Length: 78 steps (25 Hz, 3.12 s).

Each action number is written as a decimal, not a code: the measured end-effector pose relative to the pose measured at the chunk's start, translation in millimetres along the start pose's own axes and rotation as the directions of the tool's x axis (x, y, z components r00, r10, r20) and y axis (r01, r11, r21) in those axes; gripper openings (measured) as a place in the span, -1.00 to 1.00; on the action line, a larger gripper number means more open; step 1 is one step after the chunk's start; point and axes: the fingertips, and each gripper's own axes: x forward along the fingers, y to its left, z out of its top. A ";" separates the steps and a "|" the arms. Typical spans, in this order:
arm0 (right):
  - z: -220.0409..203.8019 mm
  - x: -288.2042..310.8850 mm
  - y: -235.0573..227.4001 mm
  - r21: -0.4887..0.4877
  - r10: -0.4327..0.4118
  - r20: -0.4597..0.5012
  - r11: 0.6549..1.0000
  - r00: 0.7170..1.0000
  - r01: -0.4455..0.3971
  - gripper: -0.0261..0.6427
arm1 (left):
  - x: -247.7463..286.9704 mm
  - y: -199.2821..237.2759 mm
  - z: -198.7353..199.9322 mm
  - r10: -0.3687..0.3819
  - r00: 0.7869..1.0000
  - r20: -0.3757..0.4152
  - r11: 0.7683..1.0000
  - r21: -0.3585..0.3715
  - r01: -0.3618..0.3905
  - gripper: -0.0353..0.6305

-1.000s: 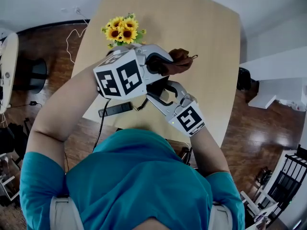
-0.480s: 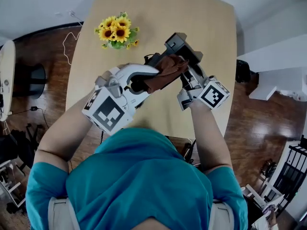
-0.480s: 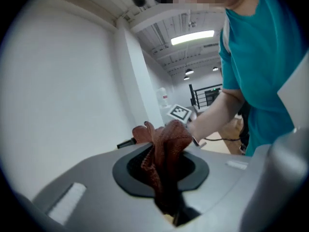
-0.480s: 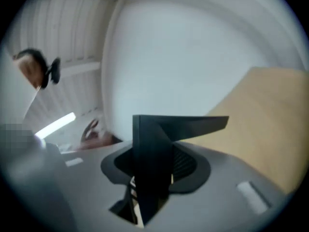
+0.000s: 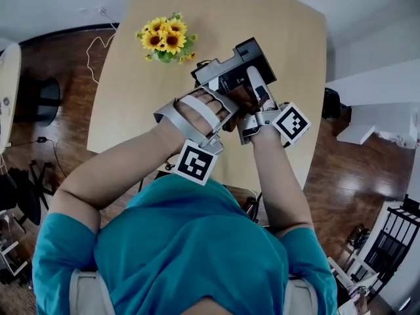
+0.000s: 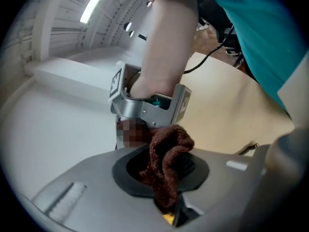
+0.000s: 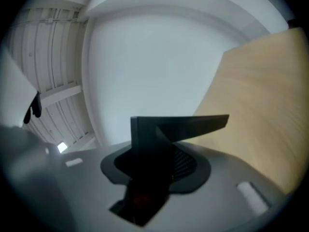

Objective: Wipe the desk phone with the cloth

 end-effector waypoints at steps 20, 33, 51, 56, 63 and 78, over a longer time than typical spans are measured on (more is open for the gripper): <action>31.0 -33.9 76.2 0.170 0.394 0.123 0.896 0.911 -0.411 -0.44 | -30.6 -32.2 -64.7 0.072 0.943 0.324 0.336 -0.899 0.282 -0.69; -6.8 -39.8 87.8 0.226 0.439 0.124 0.861 0.890 -0.456 -0.44 | -49.6 9.5 -75.6 0.581 0.678 0.451 -0.518 -0.438 0.735 -0.70; -28.2 -61.6 58.7 -0.434 0.180 -0.208 0.864 0.961 -0.255 -0.45 | -167.6 28.5 -84.0 0.363 0.685 0.632 0.030 -0.742 0.670 -0.70; -90.7 -62.2 65.6 -0.713 0.050 -0.414 0.603 0.909 -0.358 -0.45 | -151.0 98.7 -60.8 0.035 0.729 0.684 0.436 -0.667 0.604 -0.70; -138.3 -50.0 84.8 -0.783 -0.035 -0.544 0.380 0.839 -0.492 -0.45 | -80.4 61.1 -2.0 -0.414 0.668 0.618 0.634 -0.330 0.699 -0.70; -106.1 -28.4 -74.1 -0.247 0.047 -0.601 0.938 0.798 -0.242 -0.44 | -88.0 51.0 -122.5 0.031 0.888 0.459 0.221 -0.869 0.442 -0.70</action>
